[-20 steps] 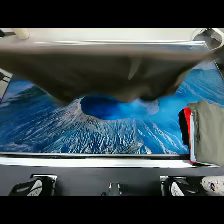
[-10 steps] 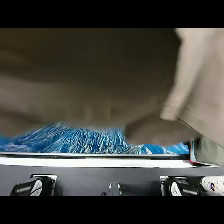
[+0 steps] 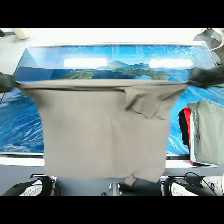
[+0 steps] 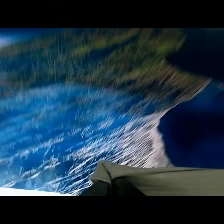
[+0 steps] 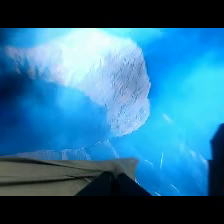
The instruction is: Fold the shirts.
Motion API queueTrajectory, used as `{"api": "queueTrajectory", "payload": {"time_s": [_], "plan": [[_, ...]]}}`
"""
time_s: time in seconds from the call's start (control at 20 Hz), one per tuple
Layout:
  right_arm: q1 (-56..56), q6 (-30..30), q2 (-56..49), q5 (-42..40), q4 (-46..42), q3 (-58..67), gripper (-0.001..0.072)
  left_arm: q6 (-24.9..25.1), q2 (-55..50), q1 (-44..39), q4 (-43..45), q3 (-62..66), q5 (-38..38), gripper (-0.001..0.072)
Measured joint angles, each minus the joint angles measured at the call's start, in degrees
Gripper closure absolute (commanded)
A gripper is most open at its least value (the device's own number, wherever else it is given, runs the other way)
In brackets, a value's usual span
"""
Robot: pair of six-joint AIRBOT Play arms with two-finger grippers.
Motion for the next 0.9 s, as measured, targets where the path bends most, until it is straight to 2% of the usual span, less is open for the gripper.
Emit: {"api": "queueTrajectory", "payload": {"time_s": [0.25, 0.45, 0.55, 0.65, 0.75, 0.9], "plan": [[5.40, 4.09, -15.13, -14.58, 0.66, -0.92, 0.0696, -2.25, -18.08, -1.64, -0.02, 2.16, 6.75, 0.0670], [6.43, 7.13, -18.86, -27.21, 1.27, -1.07, 0.0696, -3.56, -25.86, -2.01, -4.48, 5.14, 12.76, 0.0670], [6.60, 7.54, -19.61, -29.59, 1.27, -1.11, 0.0696, -3.76, -27.76, -2.10, -7.17, 5.75, 14.64, 0.0670], [6.62, 6.64, -19.50, -28.72, 1.20, -0.74, 0.0696, -2.34, -28.35, -2.03, -8.44, 6.08, 13.35, 0.0670], [6.64, 4.35, -18.67, -22.77, 0.17, -0.50, 0.0696, -0.20, -28.28, -1.90, -7.58, 6.08, 8.63, 0.0670], [6.64, 3.15, -18.56, -10.21, -1.57, -3.32, 0.0697, -0.83, -28.59, -1.88, -4.09, 2.82, -0.33, 0.0670]]}}
